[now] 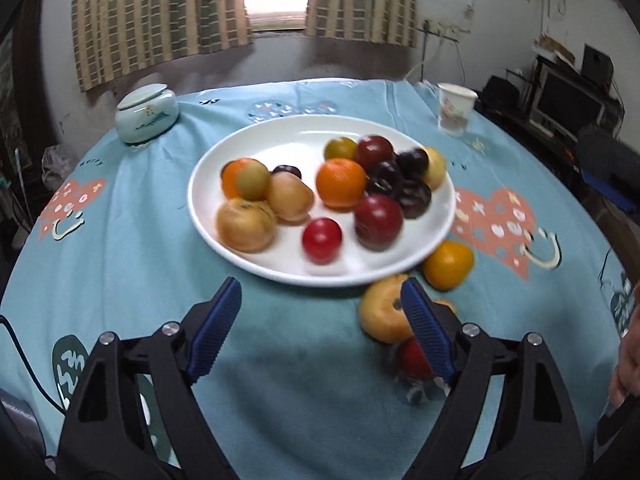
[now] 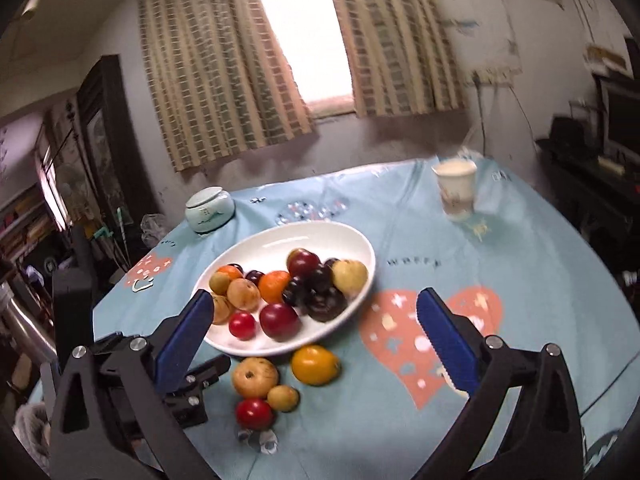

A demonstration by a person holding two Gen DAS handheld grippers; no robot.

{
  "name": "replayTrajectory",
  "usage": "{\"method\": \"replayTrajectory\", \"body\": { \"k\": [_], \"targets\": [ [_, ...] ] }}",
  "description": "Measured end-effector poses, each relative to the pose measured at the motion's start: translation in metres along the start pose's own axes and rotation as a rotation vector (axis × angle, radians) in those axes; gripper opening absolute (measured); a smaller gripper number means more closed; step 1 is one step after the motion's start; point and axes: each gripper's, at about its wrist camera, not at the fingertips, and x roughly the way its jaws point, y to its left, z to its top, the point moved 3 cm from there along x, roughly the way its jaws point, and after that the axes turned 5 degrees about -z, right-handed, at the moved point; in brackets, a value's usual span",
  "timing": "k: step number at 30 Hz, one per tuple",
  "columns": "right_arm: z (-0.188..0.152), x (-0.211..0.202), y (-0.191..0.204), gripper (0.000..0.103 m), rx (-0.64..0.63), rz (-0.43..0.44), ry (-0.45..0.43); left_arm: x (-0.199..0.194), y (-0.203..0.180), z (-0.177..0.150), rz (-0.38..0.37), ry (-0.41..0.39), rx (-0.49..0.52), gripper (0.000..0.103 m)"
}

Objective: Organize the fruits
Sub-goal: 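Move the left gripper to the large yellow-brown pear beside the plate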

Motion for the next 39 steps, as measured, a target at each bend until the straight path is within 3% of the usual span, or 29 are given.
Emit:
{"method": "replayTrajectory", "body": {
  "k": [3,9,17,22,27,31,34,39],
  "targets": [
    [0.003,-0.004,-0.009,0.102,0.056,0.015,-0.003,0.007,-0.011,-0.003,0.005,0.013,0.031,0.084],
    [0.001,-0.006,-0.005,0.102,0.044,0.022,-0.005,0.021,-0.019,-0.004,0.002,0.051,0.039,0.085],
    [0.001,-0.003,-0.006,0.102,0.048,0.023,0.015,0.035,-0.02,-0.002,0.028,0.061,0.026,0.098],
    [-0.001,-0.001,-0.008,0.102,0.05,0.02,0.021,0.015,-0.005,-0.006,0.042,0.036,0.027,0.098],
    [-0.001,-0.001,-0.01,0.102,0.054,0.02,0.022,-0.023,0.039,-0.02,0.165,-0.021,-0.043,0.098],
    [-0.001,-0.001,-0.008,0.102,0.047,0.026,0.021,-0.038,0.055,-0.026,0.101,-0.045,-0.128,0.097],
    [-0.001,0.0,-0.007,0.102,0.046,0.026,0.027,-0.037,0.032,-0.026,0.063,-0.052,-0.039,0.097],
    [-0.002,0.002,-0.008,0.102,0.053,0.02,0.033,-0.022,-0.005,-0.031,0.077,-0.031,0.103,0.098]
  ]
}}
